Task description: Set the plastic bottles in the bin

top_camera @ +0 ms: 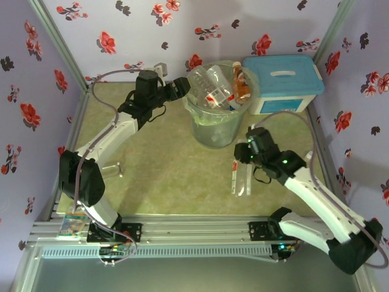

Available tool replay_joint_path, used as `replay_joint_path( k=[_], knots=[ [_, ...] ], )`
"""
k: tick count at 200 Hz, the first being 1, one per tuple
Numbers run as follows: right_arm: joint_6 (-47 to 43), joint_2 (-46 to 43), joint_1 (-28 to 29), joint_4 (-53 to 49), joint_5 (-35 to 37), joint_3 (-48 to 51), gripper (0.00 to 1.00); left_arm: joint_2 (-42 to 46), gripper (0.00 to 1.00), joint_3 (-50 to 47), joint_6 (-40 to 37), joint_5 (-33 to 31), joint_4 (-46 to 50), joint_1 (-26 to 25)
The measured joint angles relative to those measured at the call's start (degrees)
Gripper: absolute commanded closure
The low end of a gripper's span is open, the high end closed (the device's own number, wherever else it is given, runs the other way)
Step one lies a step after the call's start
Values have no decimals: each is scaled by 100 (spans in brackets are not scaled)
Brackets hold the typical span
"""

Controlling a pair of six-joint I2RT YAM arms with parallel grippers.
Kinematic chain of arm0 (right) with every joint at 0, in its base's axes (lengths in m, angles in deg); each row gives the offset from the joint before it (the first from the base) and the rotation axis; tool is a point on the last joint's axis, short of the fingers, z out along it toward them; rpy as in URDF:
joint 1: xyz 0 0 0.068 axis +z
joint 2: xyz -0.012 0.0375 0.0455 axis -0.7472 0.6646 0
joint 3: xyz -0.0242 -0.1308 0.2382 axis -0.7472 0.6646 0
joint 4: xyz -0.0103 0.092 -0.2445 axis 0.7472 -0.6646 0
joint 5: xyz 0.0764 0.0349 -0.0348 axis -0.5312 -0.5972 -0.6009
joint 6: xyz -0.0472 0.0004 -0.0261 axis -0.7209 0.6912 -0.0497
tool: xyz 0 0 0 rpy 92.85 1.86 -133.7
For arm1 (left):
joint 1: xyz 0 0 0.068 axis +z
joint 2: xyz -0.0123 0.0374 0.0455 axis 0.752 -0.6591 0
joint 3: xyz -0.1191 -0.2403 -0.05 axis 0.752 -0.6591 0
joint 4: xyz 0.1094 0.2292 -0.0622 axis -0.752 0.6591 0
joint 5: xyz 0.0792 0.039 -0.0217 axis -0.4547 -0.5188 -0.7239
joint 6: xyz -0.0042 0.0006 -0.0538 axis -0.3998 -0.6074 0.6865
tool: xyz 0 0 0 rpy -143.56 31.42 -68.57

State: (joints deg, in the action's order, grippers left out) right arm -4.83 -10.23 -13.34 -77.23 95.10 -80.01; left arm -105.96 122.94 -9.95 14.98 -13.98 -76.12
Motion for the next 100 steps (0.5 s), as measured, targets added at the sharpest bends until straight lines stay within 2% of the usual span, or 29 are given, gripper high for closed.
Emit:
replay_joint_path(
  k=[40, 72, 100],
  knots=[
    [-1425, 245, -20, -304, -140, -2013, 75, 94, 19, -13, 9, 2, 4, 37],
    [-2463, 1152, -33, -251, -306, -3659, 77, 269, 20, -339, 216, 155, -221, 42],
    [-3075, 2033, -190, 98, -728, -4680, 79, 319, 22, -678, 378, 232, -341, 37]
  ],
)
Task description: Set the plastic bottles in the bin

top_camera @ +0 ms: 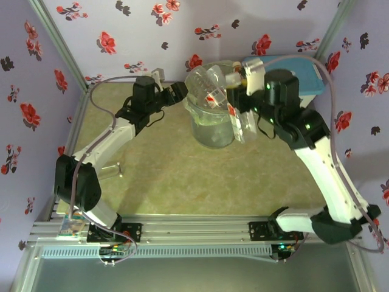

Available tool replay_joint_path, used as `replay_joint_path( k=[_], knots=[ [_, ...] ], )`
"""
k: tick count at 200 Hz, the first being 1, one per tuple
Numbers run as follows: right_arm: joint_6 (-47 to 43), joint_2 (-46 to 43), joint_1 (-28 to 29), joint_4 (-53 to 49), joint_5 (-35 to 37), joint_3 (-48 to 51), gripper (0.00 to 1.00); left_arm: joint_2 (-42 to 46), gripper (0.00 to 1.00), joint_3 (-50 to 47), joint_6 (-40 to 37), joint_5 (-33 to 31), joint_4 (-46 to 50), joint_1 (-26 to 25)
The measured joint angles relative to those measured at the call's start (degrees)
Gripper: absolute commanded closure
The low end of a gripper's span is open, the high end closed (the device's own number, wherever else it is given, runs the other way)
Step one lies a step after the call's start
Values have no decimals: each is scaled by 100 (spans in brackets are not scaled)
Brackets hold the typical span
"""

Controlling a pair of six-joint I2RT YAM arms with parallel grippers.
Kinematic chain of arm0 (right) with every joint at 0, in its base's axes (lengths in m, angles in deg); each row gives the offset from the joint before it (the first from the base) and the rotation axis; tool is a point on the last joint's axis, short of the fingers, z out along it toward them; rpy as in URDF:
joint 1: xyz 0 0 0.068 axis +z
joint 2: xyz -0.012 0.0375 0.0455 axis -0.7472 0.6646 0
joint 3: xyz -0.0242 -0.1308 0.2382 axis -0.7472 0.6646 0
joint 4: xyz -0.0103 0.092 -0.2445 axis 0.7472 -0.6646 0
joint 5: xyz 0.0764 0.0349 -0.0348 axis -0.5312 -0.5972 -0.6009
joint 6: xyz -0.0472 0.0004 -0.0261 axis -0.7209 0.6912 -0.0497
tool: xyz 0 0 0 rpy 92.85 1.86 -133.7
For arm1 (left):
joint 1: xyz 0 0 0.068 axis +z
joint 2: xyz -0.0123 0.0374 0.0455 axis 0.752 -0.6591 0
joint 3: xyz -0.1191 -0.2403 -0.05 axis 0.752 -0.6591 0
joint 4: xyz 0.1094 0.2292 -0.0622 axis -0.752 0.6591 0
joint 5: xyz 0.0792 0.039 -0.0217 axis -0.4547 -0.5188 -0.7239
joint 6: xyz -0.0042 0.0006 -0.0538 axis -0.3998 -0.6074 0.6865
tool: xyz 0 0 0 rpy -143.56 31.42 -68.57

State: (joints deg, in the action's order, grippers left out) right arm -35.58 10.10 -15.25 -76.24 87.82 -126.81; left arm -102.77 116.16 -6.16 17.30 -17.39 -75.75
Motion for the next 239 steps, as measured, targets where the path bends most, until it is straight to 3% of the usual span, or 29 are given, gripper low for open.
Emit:
replay_joint_path(
  k=[54, 110, 239],
  knots=[
    [-262, 1838, -302, 1272, -1047, -1351, 78, 0, 25, -109, 129, 26, -50, -13],
    [-70, 2865, -302, 2111, -1711, -1705, 79, -4, 26, -111, 170, 50, -79, -50],
    [-61, 2953, -468, 1709, -2140, -1244, 80, -120, 26, -92, 173, 52, -79, -61]
  ],
)
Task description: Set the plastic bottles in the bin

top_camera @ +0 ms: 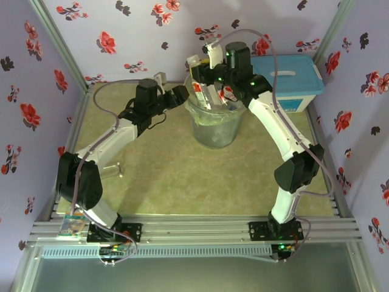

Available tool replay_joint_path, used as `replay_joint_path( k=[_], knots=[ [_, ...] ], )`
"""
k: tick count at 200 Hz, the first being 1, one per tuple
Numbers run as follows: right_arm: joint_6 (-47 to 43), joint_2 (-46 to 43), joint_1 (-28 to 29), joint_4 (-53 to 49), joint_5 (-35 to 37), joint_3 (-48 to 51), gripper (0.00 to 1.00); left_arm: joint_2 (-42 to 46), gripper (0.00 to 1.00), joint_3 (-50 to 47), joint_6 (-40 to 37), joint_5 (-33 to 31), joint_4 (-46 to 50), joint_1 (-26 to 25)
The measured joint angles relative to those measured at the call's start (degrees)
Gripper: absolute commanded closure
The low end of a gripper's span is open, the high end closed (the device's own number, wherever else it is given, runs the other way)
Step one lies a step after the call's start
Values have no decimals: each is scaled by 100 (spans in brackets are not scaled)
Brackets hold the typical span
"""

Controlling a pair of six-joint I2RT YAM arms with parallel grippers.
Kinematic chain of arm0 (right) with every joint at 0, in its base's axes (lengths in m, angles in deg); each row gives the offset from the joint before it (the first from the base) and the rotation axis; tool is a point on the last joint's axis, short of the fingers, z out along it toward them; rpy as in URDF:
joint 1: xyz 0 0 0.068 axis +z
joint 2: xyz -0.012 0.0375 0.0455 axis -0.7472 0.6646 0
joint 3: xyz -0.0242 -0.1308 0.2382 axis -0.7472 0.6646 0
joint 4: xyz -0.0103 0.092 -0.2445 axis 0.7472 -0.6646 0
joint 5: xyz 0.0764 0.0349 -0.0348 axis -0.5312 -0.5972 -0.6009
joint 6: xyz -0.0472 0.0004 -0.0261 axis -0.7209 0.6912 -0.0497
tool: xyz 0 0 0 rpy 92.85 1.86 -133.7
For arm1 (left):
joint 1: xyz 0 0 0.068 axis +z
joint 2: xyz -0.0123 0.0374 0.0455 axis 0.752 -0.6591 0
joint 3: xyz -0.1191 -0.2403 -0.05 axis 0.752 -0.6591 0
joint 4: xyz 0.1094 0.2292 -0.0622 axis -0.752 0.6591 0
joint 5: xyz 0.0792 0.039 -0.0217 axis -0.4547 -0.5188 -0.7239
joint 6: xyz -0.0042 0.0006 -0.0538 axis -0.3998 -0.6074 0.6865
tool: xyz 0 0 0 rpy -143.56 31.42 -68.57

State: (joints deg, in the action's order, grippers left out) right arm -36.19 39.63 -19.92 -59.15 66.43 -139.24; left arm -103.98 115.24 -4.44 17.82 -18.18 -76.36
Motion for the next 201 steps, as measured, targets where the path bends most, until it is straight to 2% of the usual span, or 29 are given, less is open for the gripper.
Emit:
replay_joint_path(
  k=[31, 75, 83, 98, 111, 149, 172, 201],
  knots=[
    [-85, 0, -17, -131, 13, 20, 80, -9, 26, 7, 0, 0, 2, 0],
    [-258, 20, -15, -437, 487, 289, 78, -9, 26, 17, -2, 0, 0, 0],
    [-262, 35, -15, -463, 535, 289, 73, -9, 26, 26, -2, 0, 0, 0],
    [-262, 68, -4, -483, 586, 289, 57, -9, 26, 44, 0, 0, 2, 0],
    [-212, 129, 2, -531, 577, 225, 47, -9, 26, 48, 0, 0, 2, -7],
    [31, 289, 22, -1276, 505, -365, 32, -11, 26, 59, -2, -2, 24, -7],
    [125, 271, 22, -1504, 629, -767, 32, -28, 26, 101, -2, -2, 44, -7],
    [186, 63, 22, -1639, 804, -839, 43, -55, 26, 146, -2, -2, 48, -7]
  ],
)
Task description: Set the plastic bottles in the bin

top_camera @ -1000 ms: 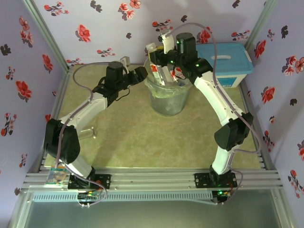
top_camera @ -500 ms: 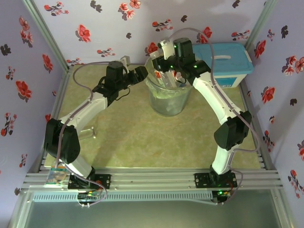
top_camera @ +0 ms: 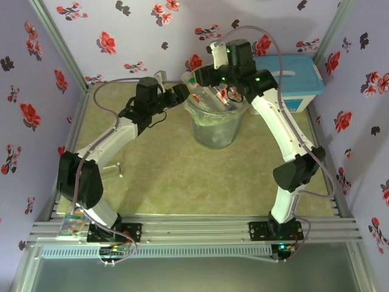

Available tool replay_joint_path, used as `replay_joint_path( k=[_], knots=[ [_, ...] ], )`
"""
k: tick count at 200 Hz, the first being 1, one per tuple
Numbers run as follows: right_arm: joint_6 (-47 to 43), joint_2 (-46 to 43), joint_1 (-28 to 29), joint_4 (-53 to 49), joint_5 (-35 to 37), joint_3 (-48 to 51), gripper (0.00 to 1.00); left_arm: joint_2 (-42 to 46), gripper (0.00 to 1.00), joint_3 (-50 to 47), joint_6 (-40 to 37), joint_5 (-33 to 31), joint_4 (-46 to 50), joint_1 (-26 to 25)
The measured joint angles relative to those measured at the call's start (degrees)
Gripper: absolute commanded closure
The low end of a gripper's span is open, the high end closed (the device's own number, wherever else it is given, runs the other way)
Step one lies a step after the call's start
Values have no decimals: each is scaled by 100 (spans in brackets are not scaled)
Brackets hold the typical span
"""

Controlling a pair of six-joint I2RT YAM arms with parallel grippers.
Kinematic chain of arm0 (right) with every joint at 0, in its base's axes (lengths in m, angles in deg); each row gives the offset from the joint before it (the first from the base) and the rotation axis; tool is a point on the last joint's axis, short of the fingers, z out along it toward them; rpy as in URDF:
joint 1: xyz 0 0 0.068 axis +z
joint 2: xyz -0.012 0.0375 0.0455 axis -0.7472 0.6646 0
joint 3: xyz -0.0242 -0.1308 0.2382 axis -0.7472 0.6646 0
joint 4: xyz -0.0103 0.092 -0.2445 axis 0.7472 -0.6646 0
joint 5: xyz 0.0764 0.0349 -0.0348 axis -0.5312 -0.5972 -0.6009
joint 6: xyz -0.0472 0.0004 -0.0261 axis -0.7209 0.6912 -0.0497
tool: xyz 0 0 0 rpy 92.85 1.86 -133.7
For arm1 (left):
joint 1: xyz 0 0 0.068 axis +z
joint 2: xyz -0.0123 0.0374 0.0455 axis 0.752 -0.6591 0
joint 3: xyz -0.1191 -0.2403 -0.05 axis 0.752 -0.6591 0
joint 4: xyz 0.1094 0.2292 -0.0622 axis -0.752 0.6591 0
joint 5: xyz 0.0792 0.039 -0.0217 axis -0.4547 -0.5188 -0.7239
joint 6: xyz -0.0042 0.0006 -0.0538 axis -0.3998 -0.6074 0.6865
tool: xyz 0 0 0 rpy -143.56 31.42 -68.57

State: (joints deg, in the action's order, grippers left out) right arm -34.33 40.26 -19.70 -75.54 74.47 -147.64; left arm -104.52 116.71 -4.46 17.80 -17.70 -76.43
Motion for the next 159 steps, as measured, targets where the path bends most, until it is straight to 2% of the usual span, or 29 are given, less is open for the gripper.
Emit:
replay_joint_path(
  k=[39, 67, 82, 98, 159],
  knots=[
    [286, -170, -201, -227, 389, -11, 53, 4, 25, 11, -7, 0, 42, 0],
    [748, -227, -1154, -372, 367, 44, 55, 39, 25, 9, -9, -2, 83, 2],
    [1003, -358, -1735, -304, 310, 387, 55, 98, 25, 9, -9, -2, 83, 2],
    [1228, -492, -2103, -282, 240, 789, 56, 186, 25, 9, -9, -2, 83, 2],
    [1558, -476, -2142, -35, -442, 1064, 51, 673, 24, -101, -96, -28, 170, 9]
  ],
)
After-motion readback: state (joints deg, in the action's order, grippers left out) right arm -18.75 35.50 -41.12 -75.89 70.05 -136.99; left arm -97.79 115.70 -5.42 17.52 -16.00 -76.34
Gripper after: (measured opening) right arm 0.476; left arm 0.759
